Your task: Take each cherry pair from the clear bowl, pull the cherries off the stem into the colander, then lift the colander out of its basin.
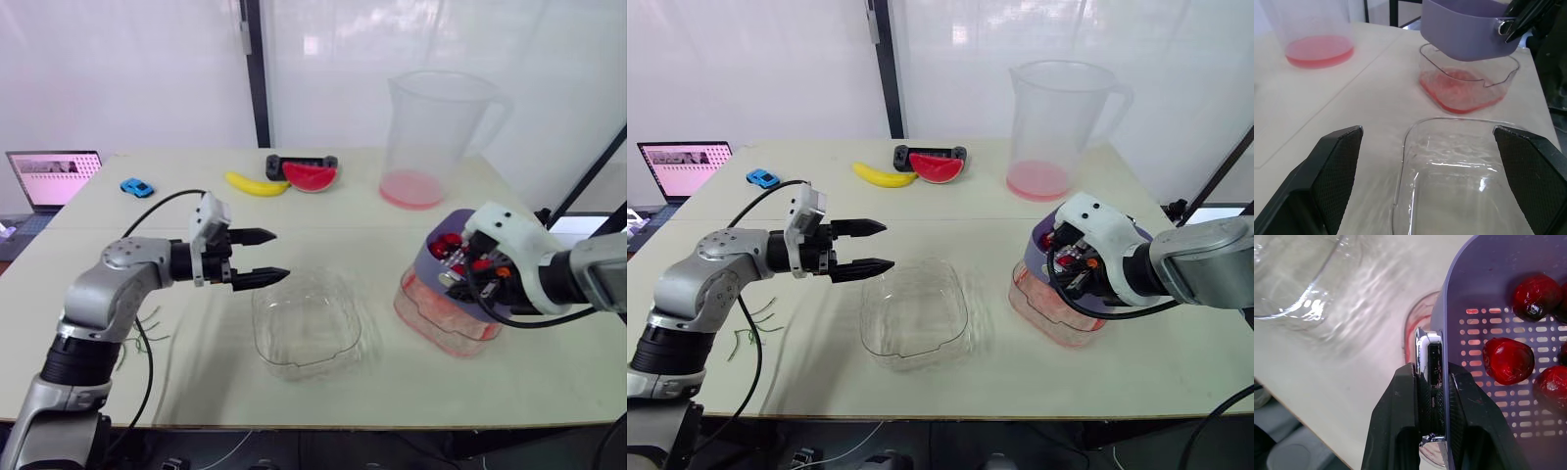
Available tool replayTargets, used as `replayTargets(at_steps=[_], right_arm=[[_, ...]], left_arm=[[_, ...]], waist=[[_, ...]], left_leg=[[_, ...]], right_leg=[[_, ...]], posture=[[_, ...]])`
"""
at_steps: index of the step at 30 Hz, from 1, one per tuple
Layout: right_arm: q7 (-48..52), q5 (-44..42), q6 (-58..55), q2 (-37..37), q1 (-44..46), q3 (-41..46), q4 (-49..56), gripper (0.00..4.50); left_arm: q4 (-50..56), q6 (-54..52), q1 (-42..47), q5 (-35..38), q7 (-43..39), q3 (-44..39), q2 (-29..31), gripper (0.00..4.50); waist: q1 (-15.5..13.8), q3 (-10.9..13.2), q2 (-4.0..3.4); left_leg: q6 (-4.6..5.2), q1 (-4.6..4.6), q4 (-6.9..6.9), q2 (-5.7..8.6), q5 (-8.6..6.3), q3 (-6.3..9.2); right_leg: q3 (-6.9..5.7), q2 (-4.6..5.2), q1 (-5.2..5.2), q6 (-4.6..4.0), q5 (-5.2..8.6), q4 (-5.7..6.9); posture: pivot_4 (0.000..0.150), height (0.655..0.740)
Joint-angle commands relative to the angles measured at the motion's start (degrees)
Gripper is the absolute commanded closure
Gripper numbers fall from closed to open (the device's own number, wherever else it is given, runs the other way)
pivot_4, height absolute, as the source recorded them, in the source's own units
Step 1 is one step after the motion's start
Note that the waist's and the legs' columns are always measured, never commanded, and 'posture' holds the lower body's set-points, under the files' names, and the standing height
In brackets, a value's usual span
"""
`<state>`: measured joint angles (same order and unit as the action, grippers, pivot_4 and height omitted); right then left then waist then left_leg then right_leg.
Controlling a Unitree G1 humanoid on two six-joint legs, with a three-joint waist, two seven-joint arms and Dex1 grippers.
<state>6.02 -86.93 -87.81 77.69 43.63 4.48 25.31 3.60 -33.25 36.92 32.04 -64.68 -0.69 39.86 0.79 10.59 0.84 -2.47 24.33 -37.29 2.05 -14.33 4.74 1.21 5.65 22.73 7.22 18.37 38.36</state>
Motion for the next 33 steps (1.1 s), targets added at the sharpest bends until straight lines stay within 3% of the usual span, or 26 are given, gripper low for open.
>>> replayTargets(at_steps=[1,16,18,27,33], right_arm=[[0.32,-0.58,1.42,0.99,-0.75,2.66,0.49,4.28],[-1.24,1.35,3.51,0.01,-4.65,2.89,0.21,4.28],[1.44,-1.67,3.38,1.14,-5.54,3.44,1.56,4.28],[6.63,2.55,3.11,1.85,-4.85,3.31,-0.22,4.28],[15.19,16.02,7.22,0.12,4.16,-3.88,-1.63,4.28]], left_arm=[[0.48,0.18,1.93,0.48,-0.36,-0.87,0.36,0.0],[0.15,0.31,1.69,-0.41,0.35,-0.9,0.49,0.0],[0.38,0.08,1.5,-0.13,0.46,-1.2,0.57,0.0],[1.2,-0.19,0.29,0.17,1.75,-2.33,1.19,0.0],[1.87,0.06,-0.97,0.29,3.48,-3.34,1.21,0.0]], waist=[[0.01,0.0,0.0],[-0.05,0.0,0.0],[-0.04,0.0,0.0],[-0.02,0.0,0.0],[0.13,0.0,0.0]], left_leg=[[0.0,0.0,0.0,0.0,0.0,0.0],[0.0,0.01,-0.02,0.0,0.0,0.01],[0.0,0.01,-0.03,0.0,0.0,0.01],[0.0,0.01,-0.02,0.0,0.0,0.01],[0.0,0.01,-0.02,0.0,0.0,0.01]], right_leg=[[0.0,0.0,0.0,0.0,0.0,0.0],[0.0,0.0,0.01,0.0,0.0,0.02],[0.0,0.0,0.0,0.0,0.0,0.02],[0.0,0.0,0.0,0.0,0.0,0.02],[0.0,0.0,0.02,0.0,0.0,0.02]], posture=[[0.15,0.74],[0.15,0.74],[0.15,0.74],[0.15,0.74],[0.15,0.74]])
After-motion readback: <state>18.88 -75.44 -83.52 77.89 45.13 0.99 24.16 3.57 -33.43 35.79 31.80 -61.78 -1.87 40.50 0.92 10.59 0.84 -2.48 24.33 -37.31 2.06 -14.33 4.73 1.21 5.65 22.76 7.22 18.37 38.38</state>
